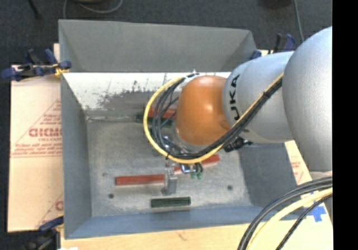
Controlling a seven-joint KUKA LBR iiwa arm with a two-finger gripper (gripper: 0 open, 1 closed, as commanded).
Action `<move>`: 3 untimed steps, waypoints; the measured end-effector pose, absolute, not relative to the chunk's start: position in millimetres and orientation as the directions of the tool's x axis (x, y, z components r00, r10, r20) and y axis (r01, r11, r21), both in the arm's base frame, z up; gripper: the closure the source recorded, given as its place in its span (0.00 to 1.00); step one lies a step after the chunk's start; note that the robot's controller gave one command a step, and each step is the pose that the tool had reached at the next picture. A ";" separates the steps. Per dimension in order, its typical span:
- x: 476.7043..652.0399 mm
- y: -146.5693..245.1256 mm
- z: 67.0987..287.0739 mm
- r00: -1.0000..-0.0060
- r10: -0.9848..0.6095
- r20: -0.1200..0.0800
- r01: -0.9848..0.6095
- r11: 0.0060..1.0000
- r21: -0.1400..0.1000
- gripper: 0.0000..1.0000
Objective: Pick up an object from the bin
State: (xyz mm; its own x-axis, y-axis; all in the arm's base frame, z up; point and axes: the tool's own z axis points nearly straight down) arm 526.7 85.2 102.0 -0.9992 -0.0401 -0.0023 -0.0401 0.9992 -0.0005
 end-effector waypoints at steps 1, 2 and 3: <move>540.1 41.2 117.1 -0.998 -0.057 -0.006 -0.057 0.998 -0.003 0.00; 562.8 -18.1 69.7 -0.974 -0.226 -0.004 -0.226 0.974 -0.004 0.00; 564.2 -18.2 70.5 -0.975 -0.222 -0.007 -0.222 0.975 0.000 0.00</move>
Offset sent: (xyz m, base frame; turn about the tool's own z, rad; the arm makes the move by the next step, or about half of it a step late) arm 0.0113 -0.0394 0.0136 -0.0226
